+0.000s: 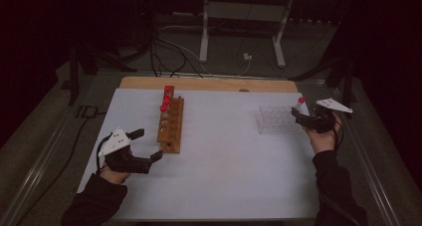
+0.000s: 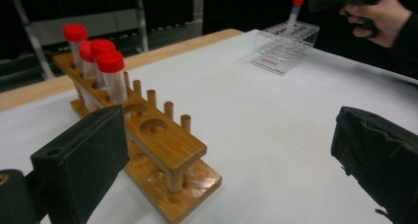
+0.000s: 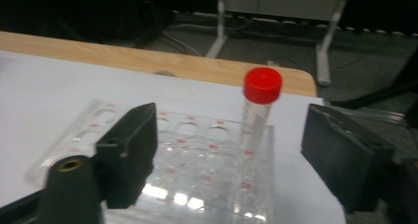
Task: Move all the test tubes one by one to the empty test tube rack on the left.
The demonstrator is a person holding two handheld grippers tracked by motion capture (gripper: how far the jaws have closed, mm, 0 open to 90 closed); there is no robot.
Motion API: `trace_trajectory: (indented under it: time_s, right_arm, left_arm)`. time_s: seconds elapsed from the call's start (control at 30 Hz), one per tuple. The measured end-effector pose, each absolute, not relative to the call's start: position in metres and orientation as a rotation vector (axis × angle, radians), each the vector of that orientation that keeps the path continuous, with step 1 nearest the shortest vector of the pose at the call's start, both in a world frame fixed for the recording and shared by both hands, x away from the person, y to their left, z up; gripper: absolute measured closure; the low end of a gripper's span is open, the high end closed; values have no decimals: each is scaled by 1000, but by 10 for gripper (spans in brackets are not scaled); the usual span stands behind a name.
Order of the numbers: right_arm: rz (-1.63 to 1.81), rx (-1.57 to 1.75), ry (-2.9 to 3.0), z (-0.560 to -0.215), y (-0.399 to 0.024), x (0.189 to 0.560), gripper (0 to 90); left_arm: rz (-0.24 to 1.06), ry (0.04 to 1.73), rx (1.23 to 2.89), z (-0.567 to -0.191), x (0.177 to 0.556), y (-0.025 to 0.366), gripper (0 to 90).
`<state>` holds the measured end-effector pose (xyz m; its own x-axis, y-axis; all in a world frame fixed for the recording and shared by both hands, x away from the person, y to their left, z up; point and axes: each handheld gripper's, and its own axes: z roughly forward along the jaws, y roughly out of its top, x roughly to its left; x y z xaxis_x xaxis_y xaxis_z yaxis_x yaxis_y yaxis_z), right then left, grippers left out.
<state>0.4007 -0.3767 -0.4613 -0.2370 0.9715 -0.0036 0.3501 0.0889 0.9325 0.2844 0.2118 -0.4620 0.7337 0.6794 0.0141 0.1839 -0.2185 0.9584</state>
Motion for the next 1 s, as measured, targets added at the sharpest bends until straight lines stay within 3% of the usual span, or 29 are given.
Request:
trace_trajectory:
  time_s: [0.33,0.9,1.0]
  right_arm:
    - [1066,1385,1679,-470,-385,421,481]
    - [1032,1414,1721,-478,-381,442,733]
    - [1026,1420,1721,-477,-378,443,741]
  left_arm:
    - [523,685,1766,-464,285,213,18]
    - [519,690,1771,-465,286,214,18]
    - [519,690,1768,-465,286,214,18]
